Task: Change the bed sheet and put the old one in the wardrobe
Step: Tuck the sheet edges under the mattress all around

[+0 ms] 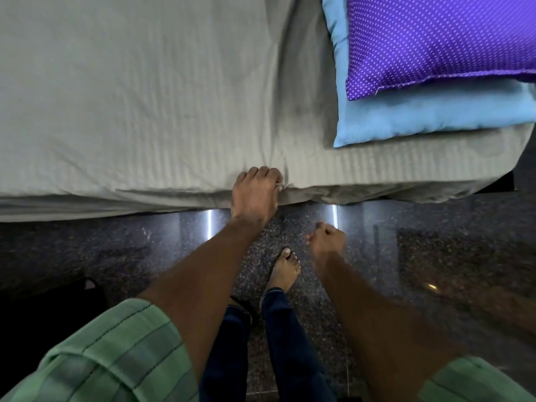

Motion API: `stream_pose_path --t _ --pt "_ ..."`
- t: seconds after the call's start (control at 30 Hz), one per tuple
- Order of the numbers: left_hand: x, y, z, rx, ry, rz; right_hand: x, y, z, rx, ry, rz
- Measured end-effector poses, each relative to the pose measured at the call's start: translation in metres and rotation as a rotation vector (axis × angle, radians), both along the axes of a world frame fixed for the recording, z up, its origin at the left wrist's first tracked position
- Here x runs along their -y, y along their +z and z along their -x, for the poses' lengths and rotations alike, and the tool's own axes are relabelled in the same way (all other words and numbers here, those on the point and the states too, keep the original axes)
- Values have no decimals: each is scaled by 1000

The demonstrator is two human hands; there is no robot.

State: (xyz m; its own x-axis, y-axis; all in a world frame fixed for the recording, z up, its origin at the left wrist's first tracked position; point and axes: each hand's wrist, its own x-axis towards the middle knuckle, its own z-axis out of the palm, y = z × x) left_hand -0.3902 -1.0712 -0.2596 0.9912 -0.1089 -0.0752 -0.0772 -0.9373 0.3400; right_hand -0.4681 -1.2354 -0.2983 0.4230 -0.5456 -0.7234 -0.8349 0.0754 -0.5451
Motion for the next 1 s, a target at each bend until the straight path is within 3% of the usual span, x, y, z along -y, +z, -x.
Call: stream_pose_path --t 0.13,0.2,0.27,0.33,0.4,0.53,0.7,0.8,0.87,1.0 --pt "2 -1 -8 -42 -24 -47 -10 4 -7 111 14 -239" --pt "6 -2 -8 -68 33 19 -28 8 -39 178 -51 -320" --pt "12 0 -8 -115 182 142 -44 8 -72 202 -155 -283" --pt "17 1 -5 -143 240 216 -53 0 -87 124 -172 -104" --pt "20 3 0 -142 213 200 -57 0 -84 104 -155 -5" --pt "21 6 3 -138 203 132 -52 -2 -67 194 -137 -35" --pt "19 -8 17 -327 -1 45 -29 -10 -54 230 9 75" --pt "9 -28 50 -568 228 217 -26 -18 -57 158 3 107" --pt "-9 -39 63 -562 463 377 -31 -24 -51 21 14 9" --pt "-68 -82 70 -513 934 555 -77 -25 -26 -184 336 -306"
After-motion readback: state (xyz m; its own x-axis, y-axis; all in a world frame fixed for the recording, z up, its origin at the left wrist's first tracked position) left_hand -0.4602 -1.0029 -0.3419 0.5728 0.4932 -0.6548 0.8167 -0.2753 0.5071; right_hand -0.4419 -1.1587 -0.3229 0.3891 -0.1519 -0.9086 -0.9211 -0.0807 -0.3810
